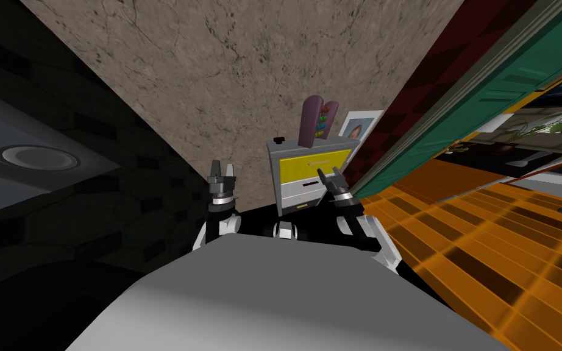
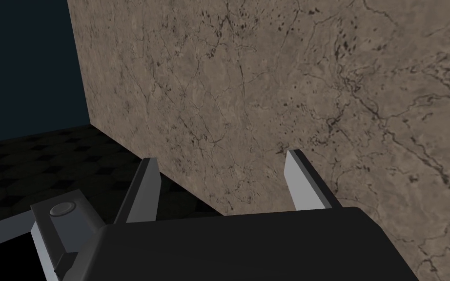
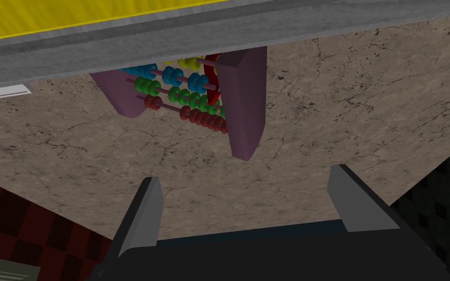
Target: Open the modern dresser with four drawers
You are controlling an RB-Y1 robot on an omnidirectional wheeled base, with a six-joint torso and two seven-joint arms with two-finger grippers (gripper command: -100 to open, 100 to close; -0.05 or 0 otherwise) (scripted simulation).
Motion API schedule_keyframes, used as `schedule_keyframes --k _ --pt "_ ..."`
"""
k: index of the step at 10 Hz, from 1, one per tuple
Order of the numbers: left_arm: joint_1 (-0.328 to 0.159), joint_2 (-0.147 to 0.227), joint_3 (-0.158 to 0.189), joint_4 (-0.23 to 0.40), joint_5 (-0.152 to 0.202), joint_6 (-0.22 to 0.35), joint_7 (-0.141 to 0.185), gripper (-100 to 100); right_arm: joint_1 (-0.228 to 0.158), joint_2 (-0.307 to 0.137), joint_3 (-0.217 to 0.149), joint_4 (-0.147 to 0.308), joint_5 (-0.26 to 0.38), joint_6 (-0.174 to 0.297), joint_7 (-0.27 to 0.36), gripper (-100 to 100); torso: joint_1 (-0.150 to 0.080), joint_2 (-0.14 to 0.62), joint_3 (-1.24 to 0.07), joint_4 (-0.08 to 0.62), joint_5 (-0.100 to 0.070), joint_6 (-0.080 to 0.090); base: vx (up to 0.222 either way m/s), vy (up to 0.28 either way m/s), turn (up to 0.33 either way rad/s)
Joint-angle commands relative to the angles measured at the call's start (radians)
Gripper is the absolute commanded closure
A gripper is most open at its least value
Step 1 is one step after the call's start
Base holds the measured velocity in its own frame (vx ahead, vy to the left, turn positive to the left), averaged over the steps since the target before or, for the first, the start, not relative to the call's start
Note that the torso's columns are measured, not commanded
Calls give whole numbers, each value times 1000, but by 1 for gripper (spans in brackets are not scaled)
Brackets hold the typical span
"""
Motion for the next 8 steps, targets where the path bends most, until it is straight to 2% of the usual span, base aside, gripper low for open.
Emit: schedule_keyframes --k 1,5,7,8 --pt "0 0 0 0 0 0 0 0 -23 -25 7 35 80 19 77 -100 0 0 0 0 0 0 32 43 8" --pt "0 0 0 0 0 0 0 0 -46 -56 15 69 173 41 160 -100 1 0 0 0 0 0 29 32 2" --pt "0 0 0 0 0 0 0 0 -68 -91 23 104 240 62 223 -100 0 0 0 0 0 0 31 30 5" --pt "0 0 0 0 0 0 0 0 -68 -91 23 104 253 62 234 -100 1 0 0 0 0 0 29 28 2"
